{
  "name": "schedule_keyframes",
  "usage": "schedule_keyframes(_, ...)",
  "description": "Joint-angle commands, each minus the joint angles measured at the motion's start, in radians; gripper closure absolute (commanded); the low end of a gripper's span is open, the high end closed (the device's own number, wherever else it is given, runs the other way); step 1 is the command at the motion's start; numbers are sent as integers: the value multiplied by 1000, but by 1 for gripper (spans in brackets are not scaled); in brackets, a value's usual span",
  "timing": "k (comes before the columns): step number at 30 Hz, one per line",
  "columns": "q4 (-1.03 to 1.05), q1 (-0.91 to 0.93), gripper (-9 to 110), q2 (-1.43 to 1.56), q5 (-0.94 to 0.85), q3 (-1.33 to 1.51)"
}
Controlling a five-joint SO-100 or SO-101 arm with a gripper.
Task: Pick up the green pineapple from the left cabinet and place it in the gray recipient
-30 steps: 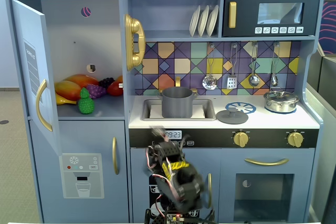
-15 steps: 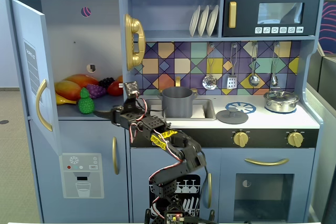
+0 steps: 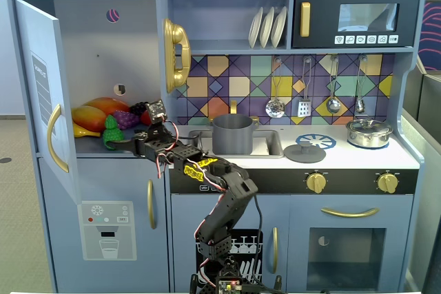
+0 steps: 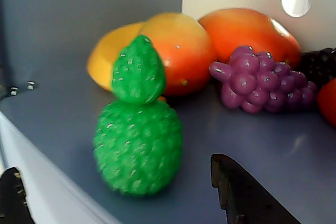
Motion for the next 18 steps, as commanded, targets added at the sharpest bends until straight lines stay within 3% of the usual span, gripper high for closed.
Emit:
schedule_keyframes(1, -40, -6, 59, -49, -2, -117)
schedule_keyframes(18, -63, -12, 63, -333, 8, -367)
